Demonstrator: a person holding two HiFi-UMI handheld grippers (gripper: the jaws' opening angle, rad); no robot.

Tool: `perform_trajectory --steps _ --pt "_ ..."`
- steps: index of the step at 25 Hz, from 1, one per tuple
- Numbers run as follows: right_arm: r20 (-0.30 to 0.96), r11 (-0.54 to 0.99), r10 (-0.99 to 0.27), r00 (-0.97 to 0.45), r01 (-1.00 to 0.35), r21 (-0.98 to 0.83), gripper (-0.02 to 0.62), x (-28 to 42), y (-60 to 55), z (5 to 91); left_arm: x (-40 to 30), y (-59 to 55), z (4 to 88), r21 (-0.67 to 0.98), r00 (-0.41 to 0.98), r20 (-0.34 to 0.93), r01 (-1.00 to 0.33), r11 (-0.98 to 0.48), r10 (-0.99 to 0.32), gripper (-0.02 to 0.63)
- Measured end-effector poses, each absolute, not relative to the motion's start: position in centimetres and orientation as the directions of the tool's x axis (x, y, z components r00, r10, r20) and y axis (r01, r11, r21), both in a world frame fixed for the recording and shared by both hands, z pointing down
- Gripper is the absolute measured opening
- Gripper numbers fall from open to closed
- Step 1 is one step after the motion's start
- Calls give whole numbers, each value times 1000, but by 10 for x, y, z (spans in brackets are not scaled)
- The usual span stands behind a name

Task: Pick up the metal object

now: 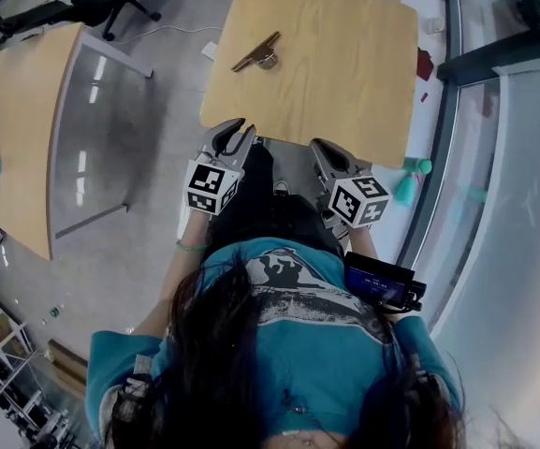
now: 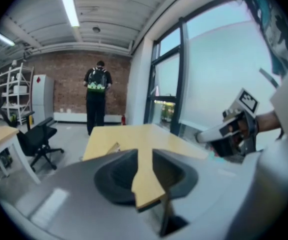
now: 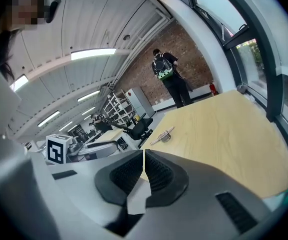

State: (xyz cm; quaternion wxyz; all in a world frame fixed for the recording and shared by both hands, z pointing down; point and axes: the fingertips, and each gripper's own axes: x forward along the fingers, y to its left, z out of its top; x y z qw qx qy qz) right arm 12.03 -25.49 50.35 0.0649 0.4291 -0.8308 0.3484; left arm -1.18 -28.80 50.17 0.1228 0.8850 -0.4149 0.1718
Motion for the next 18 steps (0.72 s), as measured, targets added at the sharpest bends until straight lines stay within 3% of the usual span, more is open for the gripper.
perform_trajectory --steps 6,10,13,18 --pt "417 330 -713 -564 -795 -510 20 125 -302 502 -5 -355 534 15 642 479 -688 -726 -599 101" --pt "434 290 -732 -526 -816 -500 20 128 -333 501 9 -408 555 -3 662 516 -633 -774 -543 161" --pt "455 246 -743 -491 -832 -497 20 128 -353 504 15 -448 582 -25 641 579 -605 -796 -504 217" --pt "482 181 -755 -446 -847 -500 20 133 -369 510 27 -488 621 -90 578 685 -537 -839 -443 227"
